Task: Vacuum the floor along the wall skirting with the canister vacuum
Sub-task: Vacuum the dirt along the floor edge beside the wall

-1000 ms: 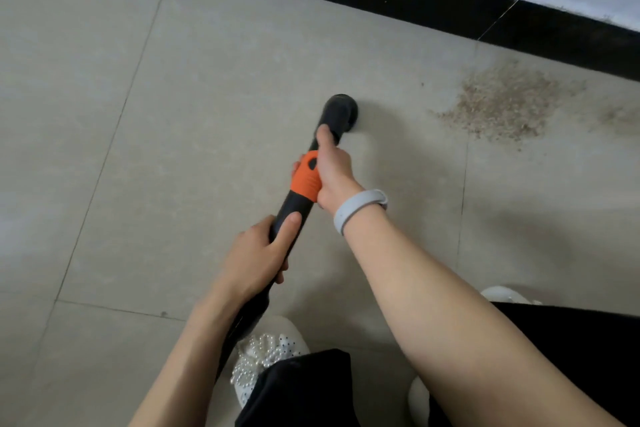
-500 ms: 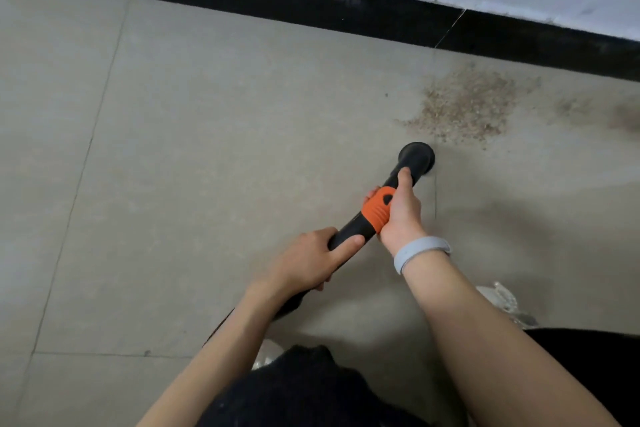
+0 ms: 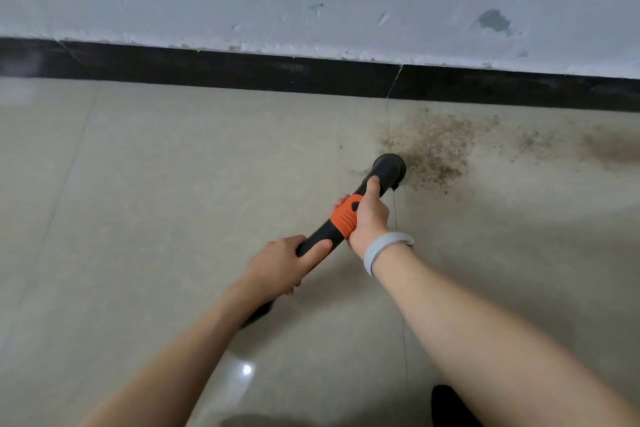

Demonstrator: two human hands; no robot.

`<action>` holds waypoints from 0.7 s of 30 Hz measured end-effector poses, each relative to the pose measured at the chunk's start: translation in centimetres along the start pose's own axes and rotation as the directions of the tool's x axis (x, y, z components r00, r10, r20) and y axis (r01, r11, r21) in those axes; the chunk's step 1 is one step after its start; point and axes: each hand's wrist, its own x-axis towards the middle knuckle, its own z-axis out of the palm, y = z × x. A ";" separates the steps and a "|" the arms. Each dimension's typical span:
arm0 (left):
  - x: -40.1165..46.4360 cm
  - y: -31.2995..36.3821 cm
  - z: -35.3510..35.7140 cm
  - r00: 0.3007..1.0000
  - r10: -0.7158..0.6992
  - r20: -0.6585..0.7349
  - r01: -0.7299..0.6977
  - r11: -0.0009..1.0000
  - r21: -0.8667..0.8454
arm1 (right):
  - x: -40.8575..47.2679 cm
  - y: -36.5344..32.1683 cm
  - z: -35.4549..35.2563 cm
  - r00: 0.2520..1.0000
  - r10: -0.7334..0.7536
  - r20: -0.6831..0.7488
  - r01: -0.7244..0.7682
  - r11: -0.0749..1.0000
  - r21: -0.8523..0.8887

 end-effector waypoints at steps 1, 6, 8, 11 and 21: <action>0.5 0.4 -0.3 1.000 -0.014 -0.002 0.014 1.000 -0.005 | 0.4 -0.5 0.3 1.000 0.006 0.010 -0.006 1.000 -0.003; 3.6 3.0 -1.3 0.996 -0.093 -0.005 0.093 0.994 -0.053 | 2.7 -4.1 2.3 0.998 0.031 0.052 -0.025 0.994 -0.109; 4.9 4.5 -1.7 0.993 -0.113 -0.019 0.112 0.993 -0.046 | 3.6 -5.9 2.8 0.998 0.036 0.060 -0.027 0.989 -0.147; 6.5 6.5 -2.2 0.991 -0.128 -0.031 0.127 0.991 -0.043 | 4.7 -8.3 3.3 0.996 0.044 0.080 -0.030 0.985 -0.169; 8.1 7.6 -1.6 0.947 -0.183 -0.264 0.183 0.983 -0.026 | 7.2 -9.8 4.8 0.968 0.107 0.225 -0.071 0.984 -0.161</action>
